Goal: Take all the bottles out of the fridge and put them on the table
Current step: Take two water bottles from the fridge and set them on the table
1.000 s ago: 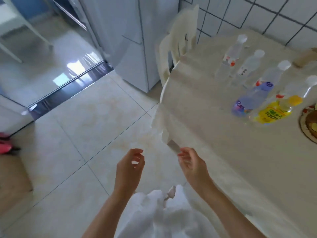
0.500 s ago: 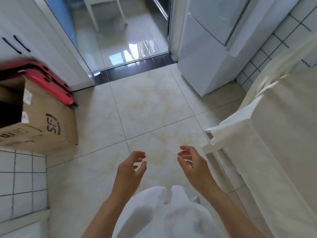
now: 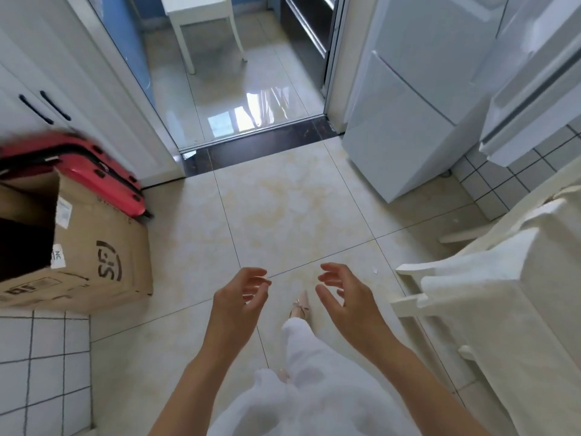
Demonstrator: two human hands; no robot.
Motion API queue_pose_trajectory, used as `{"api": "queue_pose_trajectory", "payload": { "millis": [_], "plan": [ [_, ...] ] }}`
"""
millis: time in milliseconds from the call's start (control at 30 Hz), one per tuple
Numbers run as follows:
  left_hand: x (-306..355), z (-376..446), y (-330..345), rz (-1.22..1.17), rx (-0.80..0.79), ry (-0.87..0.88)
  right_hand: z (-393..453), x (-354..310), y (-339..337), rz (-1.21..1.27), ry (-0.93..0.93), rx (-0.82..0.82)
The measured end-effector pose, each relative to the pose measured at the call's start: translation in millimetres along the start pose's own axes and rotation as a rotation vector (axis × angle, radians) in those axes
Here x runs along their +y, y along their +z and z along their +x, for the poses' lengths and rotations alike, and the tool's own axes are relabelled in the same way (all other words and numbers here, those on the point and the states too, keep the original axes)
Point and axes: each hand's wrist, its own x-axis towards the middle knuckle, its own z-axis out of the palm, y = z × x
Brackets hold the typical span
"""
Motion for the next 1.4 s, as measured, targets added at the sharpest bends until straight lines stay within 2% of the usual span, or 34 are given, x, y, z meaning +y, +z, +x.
{"api": "queue_pose_trajectory", "payload": {
  "millis": [267, 533, 900, 1233, 1400],
  "plan": [
    [58.7, 137.4, 3.3, 0.054, -0.028, 0.065, 135.5, -38.5, -22.3, 0.032, -0.019, 0.002],
    [144.8, 288.0, 13.5, 0.161, -0.052, 0.19, 280.6, -81.9, -83.4, 0.039, -0.071, 0.023],
    [232.0, 480.6, 56.4, 0.118, -0.15, 0.28, 449.3, -104.0, -177.6, 0.136, -0.008, 0.3],
    [370.3, 684.5, 121.8, 0.036, -0.36, 0.479, 607.8, -135.6, -301.6, 0.167, 0.047, 0.61],
    [445.3, 746.9, 163.5, 0.003, -0.44, 0.58, 651.0, -140.2, -365.2, 0.168, 0.056, 0.763]
  ]
}}
